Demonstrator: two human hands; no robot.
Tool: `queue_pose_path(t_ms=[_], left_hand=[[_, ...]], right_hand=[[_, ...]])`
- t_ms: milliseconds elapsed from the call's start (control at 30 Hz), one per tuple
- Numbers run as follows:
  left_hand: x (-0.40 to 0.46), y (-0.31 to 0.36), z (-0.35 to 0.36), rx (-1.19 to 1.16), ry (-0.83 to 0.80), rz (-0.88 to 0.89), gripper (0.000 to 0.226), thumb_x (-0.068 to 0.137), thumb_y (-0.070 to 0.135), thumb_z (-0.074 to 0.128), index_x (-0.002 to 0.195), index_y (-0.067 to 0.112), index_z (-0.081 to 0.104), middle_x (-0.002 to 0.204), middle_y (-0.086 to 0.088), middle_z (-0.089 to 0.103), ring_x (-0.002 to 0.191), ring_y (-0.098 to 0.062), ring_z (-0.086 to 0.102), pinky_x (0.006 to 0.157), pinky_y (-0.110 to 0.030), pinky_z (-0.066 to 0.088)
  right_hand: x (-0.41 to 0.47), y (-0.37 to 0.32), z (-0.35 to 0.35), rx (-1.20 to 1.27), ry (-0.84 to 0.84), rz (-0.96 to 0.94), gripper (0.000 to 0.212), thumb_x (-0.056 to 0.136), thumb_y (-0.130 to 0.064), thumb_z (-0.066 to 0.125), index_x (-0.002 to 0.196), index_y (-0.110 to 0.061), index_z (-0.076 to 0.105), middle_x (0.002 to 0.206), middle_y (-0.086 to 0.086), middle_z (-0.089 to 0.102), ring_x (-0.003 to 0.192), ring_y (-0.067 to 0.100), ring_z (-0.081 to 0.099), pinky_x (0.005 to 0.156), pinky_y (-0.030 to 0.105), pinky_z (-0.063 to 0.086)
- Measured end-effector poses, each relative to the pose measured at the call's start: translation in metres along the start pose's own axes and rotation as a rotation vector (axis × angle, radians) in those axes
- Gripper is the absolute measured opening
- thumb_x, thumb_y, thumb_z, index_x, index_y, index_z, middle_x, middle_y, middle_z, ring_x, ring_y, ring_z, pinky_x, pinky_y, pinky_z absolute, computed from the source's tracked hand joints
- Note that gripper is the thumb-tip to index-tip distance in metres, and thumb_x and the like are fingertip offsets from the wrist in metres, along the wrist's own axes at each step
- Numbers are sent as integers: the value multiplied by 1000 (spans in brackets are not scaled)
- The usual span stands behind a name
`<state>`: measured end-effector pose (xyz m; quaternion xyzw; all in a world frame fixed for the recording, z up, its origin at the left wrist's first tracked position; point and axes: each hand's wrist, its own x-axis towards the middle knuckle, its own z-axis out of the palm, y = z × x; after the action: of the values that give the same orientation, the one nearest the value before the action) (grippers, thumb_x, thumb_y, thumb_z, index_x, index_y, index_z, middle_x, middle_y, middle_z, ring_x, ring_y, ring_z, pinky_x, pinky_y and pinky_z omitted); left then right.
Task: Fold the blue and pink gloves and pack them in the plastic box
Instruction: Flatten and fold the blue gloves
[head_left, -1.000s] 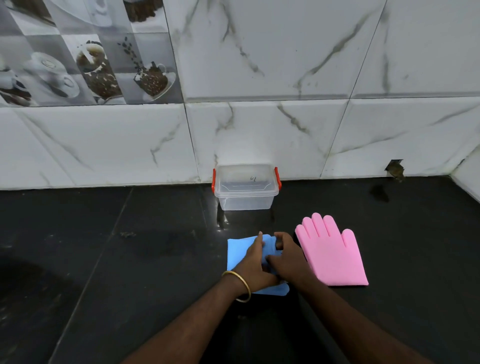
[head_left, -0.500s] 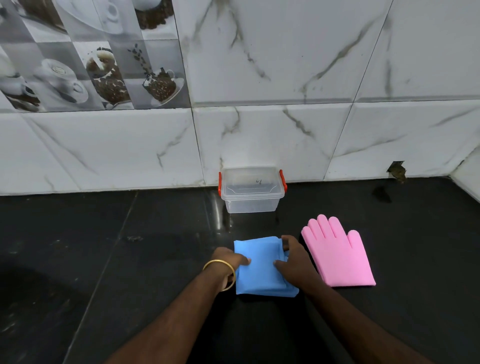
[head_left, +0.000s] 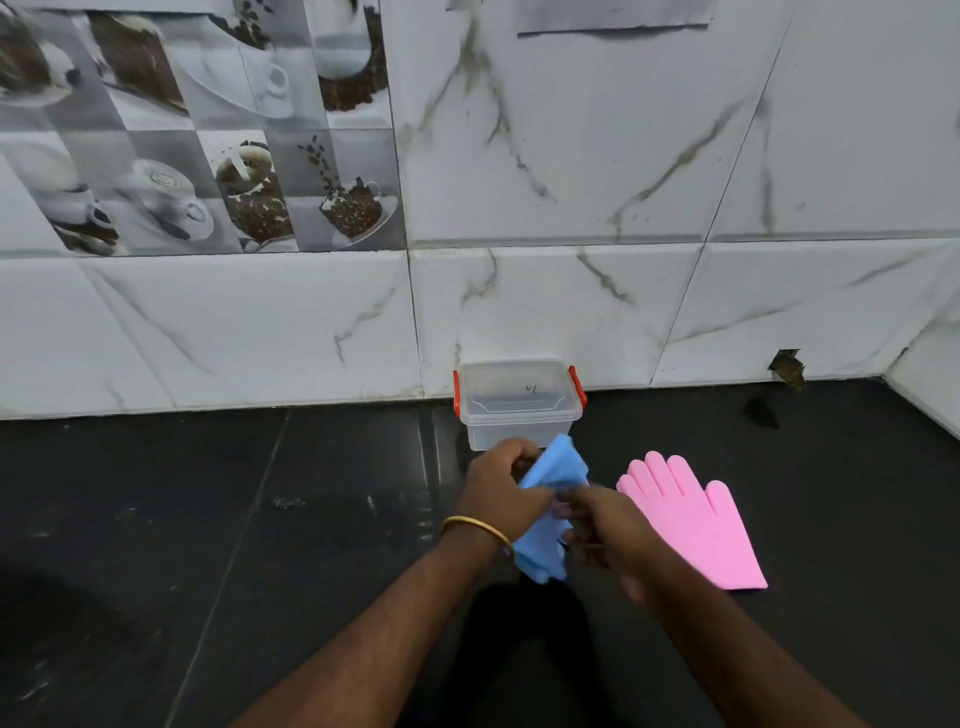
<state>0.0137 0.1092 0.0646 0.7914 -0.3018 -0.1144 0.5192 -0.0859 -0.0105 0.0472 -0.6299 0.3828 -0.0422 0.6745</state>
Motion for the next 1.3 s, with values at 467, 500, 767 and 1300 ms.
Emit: queue_pose_path(t_ms=[467,500,767,1300], left_hand=[[-53,-39,-117,184,-155,302,42,66,30,86,104,21,72,102,6,68,94,-2,61,83,-15,45],[-60,-43,-120,49,-71,145,41,65,37,86,102,25,71,102,9,66,94,0,60,79,-14,46],[-92,-98,-153,-879,-66,-1094,57,76,54,69,103,5,69,91,-13,69,82,-26,69,71,-33,55],[-55,-125,-179,-647,429,-439,29,79,-1,73,106,5,63,91,-13,76,77,-27,72,67,-41,60]], right_hand=[[-17,-39,101,290,-263,162,27,88,-4,57,114,4,60,92,22,75,76,31,73,60,38,60],[-17,-36,108,285,-266,166,27,88,-4,57,114,5,59,95,23,74,77,32,73,57,37,59],[-15,-15,150,296,-290,189,36,86,-7,62,121,-1,59,111,21,70,97,33,69,67,38,58],[5,-12,184,22,-179,-220,39,85,-4,68,120,-16,56,116,7,67,100,22,67,84,39,58]])
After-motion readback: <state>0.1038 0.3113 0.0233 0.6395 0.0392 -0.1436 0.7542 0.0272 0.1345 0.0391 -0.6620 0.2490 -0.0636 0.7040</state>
